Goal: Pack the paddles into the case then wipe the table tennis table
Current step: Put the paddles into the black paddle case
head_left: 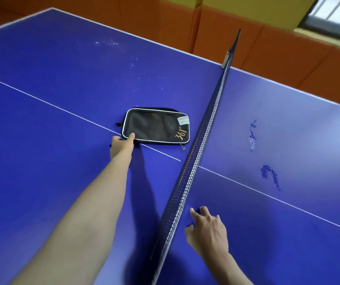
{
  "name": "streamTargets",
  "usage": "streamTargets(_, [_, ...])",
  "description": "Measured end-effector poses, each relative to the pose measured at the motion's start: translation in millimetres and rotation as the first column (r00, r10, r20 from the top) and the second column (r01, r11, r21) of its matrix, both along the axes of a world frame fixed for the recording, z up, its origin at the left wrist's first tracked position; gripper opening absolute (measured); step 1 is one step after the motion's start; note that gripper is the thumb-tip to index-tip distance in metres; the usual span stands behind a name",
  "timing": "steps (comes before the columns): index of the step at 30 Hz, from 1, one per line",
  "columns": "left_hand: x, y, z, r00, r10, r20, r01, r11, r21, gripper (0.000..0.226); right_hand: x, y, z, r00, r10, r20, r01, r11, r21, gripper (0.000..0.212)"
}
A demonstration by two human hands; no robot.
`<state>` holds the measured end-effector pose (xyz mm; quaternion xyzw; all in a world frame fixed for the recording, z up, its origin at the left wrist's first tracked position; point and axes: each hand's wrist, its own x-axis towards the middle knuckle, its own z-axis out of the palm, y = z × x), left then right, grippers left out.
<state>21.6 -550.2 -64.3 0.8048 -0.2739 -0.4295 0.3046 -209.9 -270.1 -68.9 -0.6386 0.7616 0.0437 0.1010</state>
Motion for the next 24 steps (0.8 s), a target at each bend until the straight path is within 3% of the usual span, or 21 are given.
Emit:
streamTargets(4, [-5.1, -2.9, -1.0, 0.995, 0.096, -0.013, -0.095, 0.995, 0.029, 0.026, 4.5, -3.5, 7.8, 1.000, 0.010, 0.002, -0.010, 1.000, -0.027, 0.031])
streamTargets(8, [-7.7, 5.5, 2.1, 0.979, 0.194, -0.056, -0.194, 0.981, 0.022, 0.035, 3.0, 4.9, 7.3, 0.996, 0.078, -0.046, -0.082, 0.994, -0.073, 0.042])
streamTargets(12, [0.3, 8.1, 5.5, 0.992, 0.120, -0.045, -0.116, 0.990, 0.076, 0.028, -1.0, 5.1, 10.2, 0.994, 0.094, -0.050, -0.094, 0.996, 0.003, 0.048])
streamTargets(16, [2.9, 28.5, 10.7, 0.952, 0.174, -0.252, -0.177, 0.984, 0.010, 0.017, -2.0, -2.3, 28.1, 0.994, 0.102, -0.038, -0.094, 0.979, 0.183, 0.058])
streamTargets(20, [-1.9, 85.4, 20.6, 0.788, 0.208, -0.580, -0.318, 0.943, -0.093, 0.026, -0.1, 0.1, 36.3, 0.997, 0.070, 0.024, -0.074, 0.965, 0.252, 0.058])
streamTargets(24, [0.6, 161.1, 25.9, 0.745, 0.255, -0.617, -0.416, 0.900, -0.130, 0.036, -12.0, 10.7, 43.3, 0.940, -0.075, 0.334, -0.019, 0.963, 0.268, 0.047])
